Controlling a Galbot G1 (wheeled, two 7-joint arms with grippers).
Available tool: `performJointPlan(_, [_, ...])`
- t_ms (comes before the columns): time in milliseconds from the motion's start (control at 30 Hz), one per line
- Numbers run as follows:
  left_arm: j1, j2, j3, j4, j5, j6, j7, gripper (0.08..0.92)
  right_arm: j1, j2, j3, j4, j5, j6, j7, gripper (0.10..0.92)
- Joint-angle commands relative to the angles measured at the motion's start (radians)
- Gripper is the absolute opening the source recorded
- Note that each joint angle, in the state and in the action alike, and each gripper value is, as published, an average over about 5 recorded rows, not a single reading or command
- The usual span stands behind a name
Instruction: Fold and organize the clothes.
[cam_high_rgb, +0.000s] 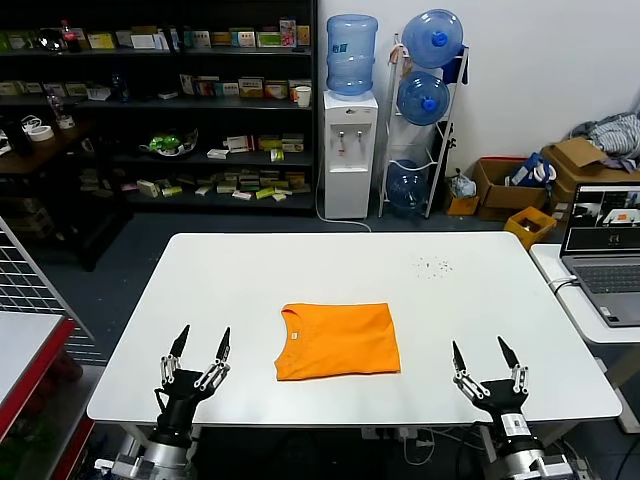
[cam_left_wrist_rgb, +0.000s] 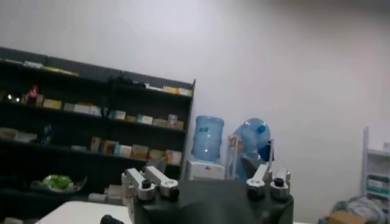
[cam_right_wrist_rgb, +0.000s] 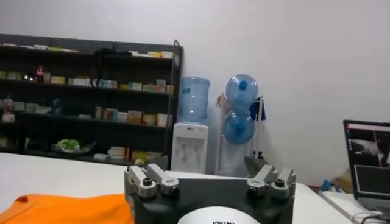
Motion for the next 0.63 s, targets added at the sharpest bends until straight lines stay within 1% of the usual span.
performJointPlan(33, [0.059,-0.076,-0.058,0.002,0.075,-0.107,0.065,0.823,-0.021,0.106,0.035,-0.029,-0.113,0.114,-0.033,0.823])
performJointPlan(633, [0.070,-0.087,-0.049,-0.001,0.081,-0.113,0.059,0.823,-0.017,0.140,0.037,-0.033,-0.115,0.136,-0.037,0.823])
